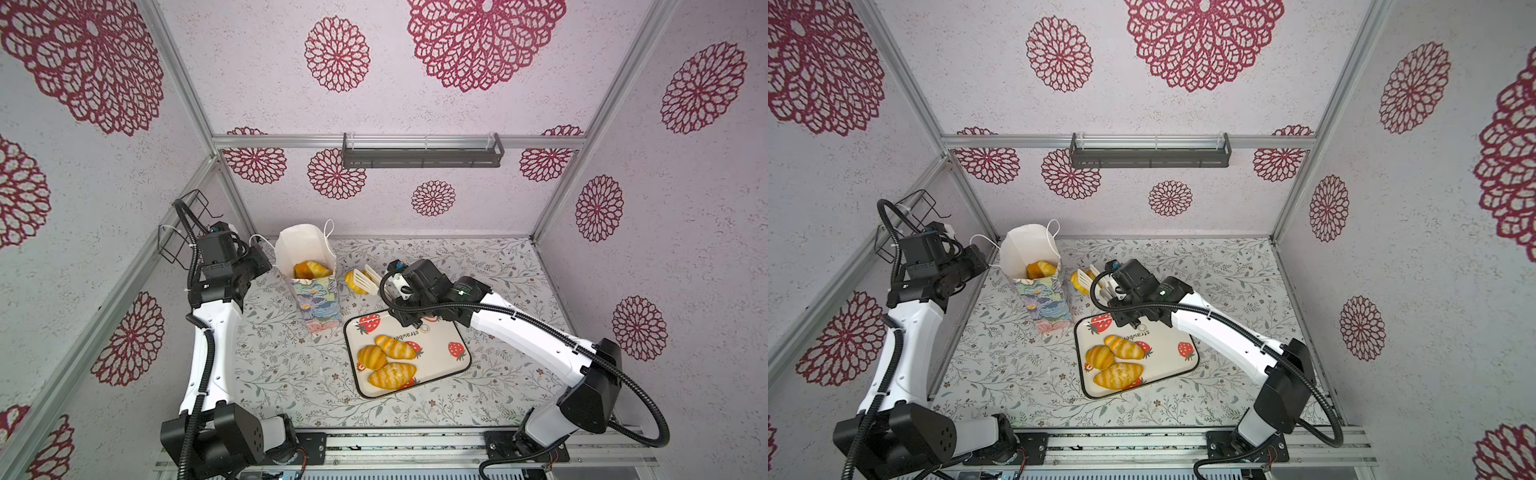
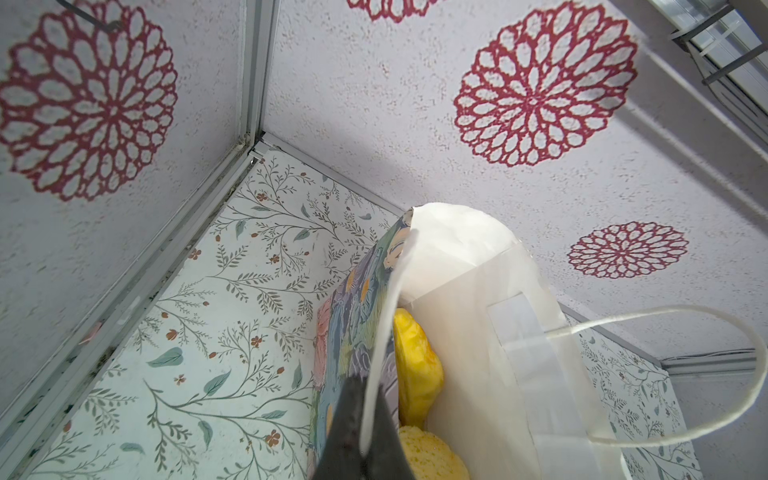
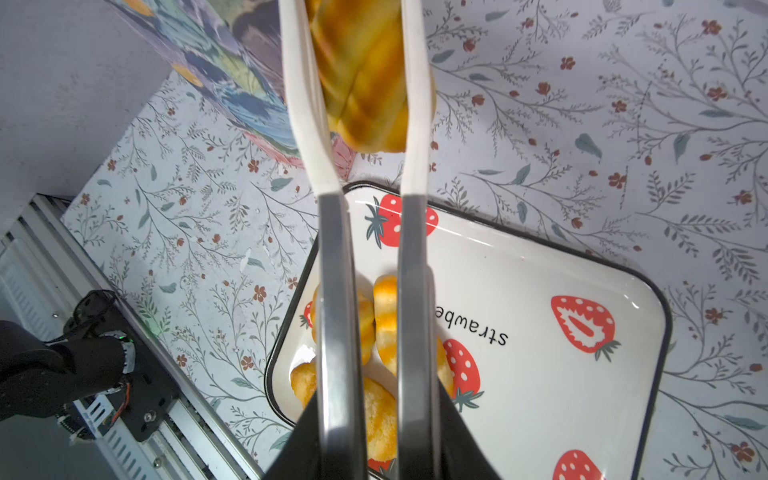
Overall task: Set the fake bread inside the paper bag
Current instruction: 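Lift the striped bun with the tongs and carry it toward the bag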
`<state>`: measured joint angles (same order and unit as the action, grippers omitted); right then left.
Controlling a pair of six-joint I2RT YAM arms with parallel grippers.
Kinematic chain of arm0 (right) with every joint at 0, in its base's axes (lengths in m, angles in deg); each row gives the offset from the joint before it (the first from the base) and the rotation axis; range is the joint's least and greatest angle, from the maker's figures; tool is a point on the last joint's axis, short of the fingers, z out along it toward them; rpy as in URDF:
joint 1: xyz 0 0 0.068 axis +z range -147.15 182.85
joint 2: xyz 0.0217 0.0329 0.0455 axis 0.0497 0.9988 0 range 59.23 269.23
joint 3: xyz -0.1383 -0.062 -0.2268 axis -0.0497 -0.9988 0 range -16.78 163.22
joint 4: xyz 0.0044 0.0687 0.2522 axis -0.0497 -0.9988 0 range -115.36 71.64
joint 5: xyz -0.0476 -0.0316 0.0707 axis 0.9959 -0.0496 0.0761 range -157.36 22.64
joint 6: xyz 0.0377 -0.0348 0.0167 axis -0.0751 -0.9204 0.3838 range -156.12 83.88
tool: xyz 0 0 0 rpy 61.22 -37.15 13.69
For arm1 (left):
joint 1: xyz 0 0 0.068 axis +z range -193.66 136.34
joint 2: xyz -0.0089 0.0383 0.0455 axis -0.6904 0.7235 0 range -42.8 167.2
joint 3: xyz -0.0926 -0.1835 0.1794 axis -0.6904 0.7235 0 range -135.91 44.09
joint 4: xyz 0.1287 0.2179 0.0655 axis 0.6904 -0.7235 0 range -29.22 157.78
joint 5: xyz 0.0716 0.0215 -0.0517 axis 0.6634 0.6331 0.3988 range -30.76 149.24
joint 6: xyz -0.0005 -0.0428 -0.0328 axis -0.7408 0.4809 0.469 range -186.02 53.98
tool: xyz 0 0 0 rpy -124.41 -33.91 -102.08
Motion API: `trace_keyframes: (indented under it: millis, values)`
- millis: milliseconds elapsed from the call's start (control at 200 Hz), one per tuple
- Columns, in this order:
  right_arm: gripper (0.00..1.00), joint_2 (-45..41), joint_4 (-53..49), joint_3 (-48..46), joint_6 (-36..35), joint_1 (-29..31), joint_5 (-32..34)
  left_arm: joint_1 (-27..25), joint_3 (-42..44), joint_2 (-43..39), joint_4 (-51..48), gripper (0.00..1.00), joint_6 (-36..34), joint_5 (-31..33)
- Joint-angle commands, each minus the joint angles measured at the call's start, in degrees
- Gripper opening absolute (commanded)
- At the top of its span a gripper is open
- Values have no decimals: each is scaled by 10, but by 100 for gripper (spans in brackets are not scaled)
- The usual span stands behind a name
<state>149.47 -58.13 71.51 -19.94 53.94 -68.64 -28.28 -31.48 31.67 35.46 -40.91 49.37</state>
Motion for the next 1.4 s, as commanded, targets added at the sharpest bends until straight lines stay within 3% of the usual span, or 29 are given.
trace_keyframes:
  millis: [0,921,1391]
  values:
    - [32,-34,4,40,6,-2,13,6,5,-11,12,0,3,-5]
    - [33,22,-31,230,-24,13,-12,6,8,-15,18,0,6,-24]
    - [33,100,-22,324,-28,29,-51,6,8,-16,18,0,8,-27]
